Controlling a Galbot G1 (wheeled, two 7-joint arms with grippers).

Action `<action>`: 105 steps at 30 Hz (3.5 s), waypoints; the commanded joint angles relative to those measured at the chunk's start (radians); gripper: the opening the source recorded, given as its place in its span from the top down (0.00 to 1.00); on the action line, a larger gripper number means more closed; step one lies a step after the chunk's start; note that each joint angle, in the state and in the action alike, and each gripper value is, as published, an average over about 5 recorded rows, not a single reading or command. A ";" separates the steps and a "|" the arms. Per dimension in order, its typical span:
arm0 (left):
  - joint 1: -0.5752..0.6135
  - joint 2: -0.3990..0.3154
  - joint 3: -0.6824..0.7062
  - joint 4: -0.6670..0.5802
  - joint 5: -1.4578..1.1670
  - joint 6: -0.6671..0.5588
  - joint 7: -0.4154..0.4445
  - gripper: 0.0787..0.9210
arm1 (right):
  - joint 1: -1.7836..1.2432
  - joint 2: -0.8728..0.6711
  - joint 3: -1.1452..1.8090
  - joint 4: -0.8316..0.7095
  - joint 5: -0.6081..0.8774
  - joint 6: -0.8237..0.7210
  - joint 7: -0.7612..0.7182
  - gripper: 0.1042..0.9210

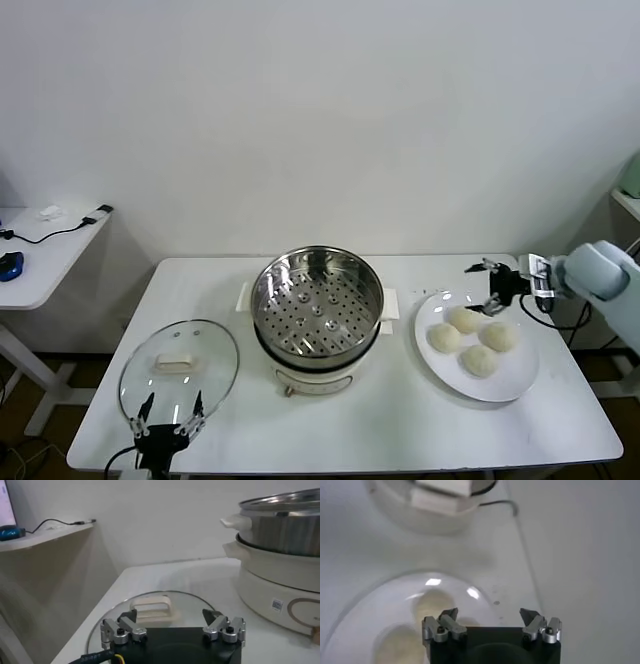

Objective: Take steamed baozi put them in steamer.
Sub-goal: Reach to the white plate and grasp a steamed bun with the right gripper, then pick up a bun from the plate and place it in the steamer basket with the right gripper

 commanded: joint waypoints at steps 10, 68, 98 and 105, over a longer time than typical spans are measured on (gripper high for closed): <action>-0.006 -0.037 -0.011 0.018 0.011 -0.012 -0.001 0.12 | 0.168 0.298 -0.302 -0.415 -0.051 0.016 -0.101 0.12; 0.019 -0.068 0.067 -0.018 0.076 -0.013 -0.021 0.12 | 0.839 0.494 -0.612 0.192 0.148 0.177 -0.072 0.32; 0.021 -0.080 0.082 -0.005 0.097 -0.014 -0.034 0.12 | 0.394 0.795 -0.507 -0.198 -0.475 0.694 0.164 0.32; 0.018 -0.076 0.071 -0.010 0.092 -0.020 -0.036 0.12 | 0.362 0.866 -0.471 -0.324 -0.499 0.728 0.182 0.32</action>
